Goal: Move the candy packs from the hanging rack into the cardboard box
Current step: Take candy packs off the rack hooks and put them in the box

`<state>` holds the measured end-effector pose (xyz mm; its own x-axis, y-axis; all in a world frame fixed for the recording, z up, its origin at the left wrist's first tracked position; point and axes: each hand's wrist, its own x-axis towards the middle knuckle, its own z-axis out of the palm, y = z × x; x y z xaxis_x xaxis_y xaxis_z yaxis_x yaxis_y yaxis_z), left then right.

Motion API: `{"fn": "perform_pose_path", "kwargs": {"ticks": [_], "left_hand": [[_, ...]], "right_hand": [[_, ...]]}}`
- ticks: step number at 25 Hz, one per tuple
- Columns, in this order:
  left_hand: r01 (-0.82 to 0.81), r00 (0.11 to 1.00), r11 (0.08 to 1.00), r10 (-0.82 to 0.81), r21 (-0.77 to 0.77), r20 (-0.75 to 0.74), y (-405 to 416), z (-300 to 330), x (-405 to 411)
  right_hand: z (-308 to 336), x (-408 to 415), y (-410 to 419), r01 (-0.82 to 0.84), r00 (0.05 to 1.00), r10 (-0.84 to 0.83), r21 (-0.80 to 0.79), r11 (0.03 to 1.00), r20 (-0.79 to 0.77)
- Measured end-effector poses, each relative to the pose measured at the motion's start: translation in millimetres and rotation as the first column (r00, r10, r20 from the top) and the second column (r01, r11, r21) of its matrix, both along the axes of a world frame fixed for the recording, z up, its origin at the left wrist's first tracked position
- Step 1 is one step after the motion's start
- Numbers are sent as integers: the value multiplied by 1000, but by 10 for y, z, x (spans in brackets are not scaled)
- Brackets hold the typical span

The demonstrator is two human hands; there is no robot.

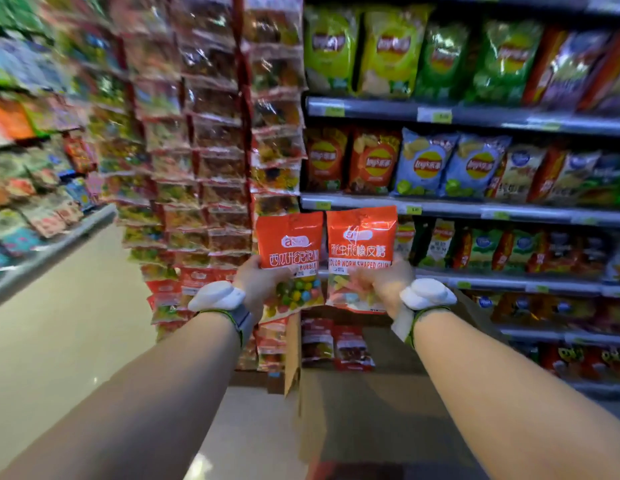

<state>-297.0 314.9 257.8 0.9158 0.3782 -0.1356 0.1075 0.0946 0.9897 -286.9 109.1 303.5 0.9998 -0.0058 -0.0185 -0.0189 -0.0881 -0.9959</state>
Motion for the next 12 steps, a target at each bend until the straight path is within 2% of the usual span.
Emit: {"fn": "perform_pose_path", "kwargs": {"ticks": [2, 8, 12], "left_hand": [[4, 997, 1000, -2, -19, 72, 224, 257, -48], [-20, 968, 1000, 19, 1, 249, 1356, 1002, -100], [-64, 946, 995, 34, 80, 323, 2198, 1484, -68]], "right_hand": [[219, 10, 228, -17, 999, 16, 42, 999, 39], [903, 146, 1332, -9, 989, 6, 18, 1000, 146], [1374, 211, 2187, -113, 960, 89, 79, 990, 264]]}}
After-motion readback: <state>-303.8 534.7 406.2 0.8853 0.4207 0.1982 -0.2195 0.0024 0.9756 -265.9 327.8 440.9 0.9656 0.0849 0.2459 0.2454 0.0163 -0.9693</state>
